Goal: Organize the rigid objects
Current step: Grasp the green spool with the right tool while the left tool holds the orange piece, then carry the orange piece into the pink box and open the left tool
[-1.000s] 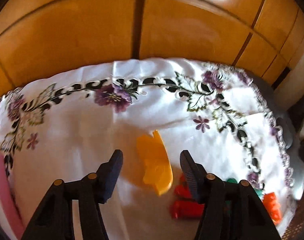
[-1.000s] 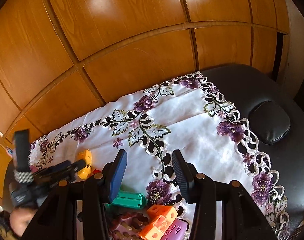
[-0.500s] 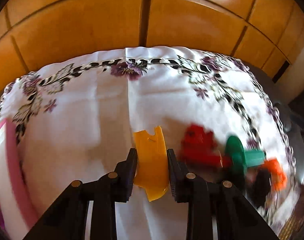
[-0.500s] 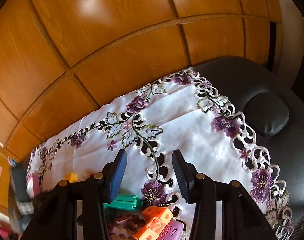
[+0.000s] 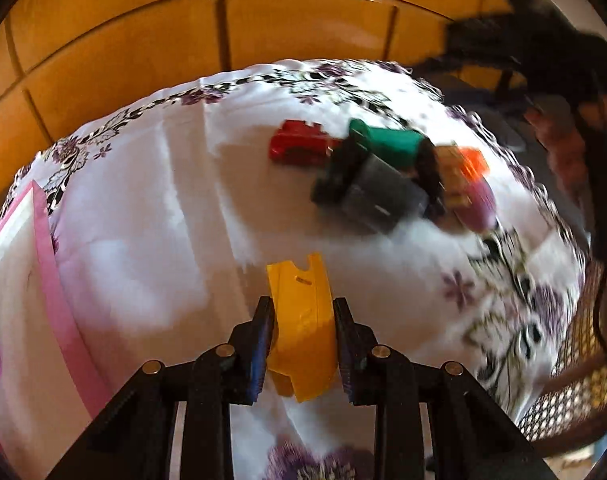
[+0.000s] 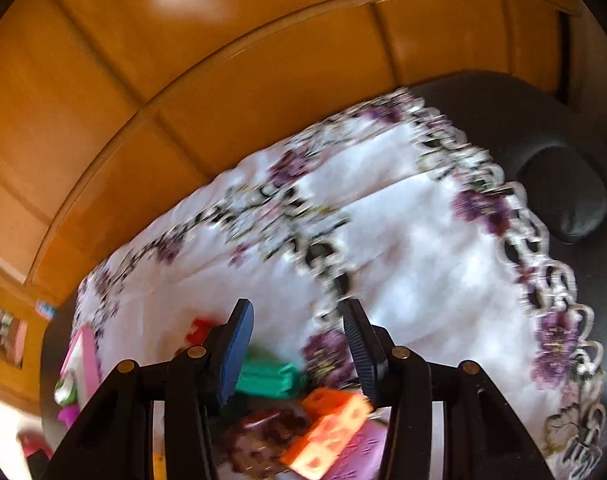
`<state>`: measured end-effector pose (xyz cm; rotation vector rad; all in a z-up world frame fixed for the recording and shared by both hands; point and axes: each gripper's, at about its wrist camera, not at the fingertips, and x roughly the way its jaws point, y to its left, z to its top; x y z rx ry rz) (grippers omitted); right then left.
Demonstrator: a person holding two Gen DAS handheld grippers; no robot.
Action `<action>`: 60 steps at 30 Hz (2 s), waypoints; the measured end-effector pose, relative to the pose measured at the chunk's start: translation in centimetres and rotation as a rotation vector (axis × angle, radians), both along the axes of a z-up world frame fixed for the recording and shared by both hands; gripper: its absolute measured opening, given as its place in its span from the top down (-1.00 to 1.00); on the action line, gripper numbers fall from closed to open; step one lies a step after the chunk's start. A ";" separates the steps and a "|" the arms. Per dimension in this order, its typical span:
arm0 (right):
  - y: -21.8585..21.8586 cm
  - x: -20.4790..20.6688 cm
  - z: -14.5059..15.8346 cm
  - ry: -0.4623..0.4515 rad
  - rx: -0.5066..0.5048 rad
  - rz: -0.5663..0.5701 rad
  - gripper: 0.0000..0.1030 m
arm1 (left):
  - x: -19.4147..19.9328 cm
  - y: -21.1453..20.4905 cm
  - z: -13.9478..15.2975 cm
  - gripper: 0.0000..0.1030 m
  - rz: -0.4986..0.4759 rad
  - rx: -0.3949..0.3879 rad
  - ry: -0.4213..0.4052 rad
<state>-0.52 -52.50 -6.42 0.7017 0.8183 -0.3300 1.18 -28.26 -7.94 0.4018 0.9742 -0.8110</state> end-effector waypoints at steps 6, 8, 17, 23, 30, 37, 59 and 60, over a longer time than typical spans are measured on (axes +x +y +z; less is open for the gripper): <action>2.3 1.6 -0.8 0.059 -0.025 0.127 0.06 | -0.8 0.6 -0.3 0.43 -0.005 -0.003 -0.003; 3.0 2.2 -1.6 0.086 0.006 0.170 -0.11 | -0.8 0.8 -0.3 0.43 -0.004 -0.010 -0.003; 5.0 3.4 -3.0 0.170 -0.045 0.207 -0.34 | -0.5 1.3 -0.3 0.42 0.014 -0.045 0.022; 5.8 4.7 -4.5 0.255 -0.088 0.232 -0.34 | -0.3 1.5 -0.3 0.42 0.023 -0.065 0.037; 5.8 5.0 -4.8 0.266 -0.132 0.233 -0.26 | -0.2 1.7 -0.4 0.42 0.022 -0.076 0.038; 5.8 5.0 -4.7 0.262 -0.140 0.228 -0.27 | -0.4 1.8 -0.4 0.42 0.022 -0.080 0.033; 6.5 5.5 -4.8 0.300 -0.255 0.248 -0.24 | -0.4 2.7 0.2 0.43 0.030 -0.083 0.026; 6.6 5.5 -4.8 0.300 -0.262 0.252 -0.24 | -0.4 2.8 0.5 0.43 0.031 -0.090 0.027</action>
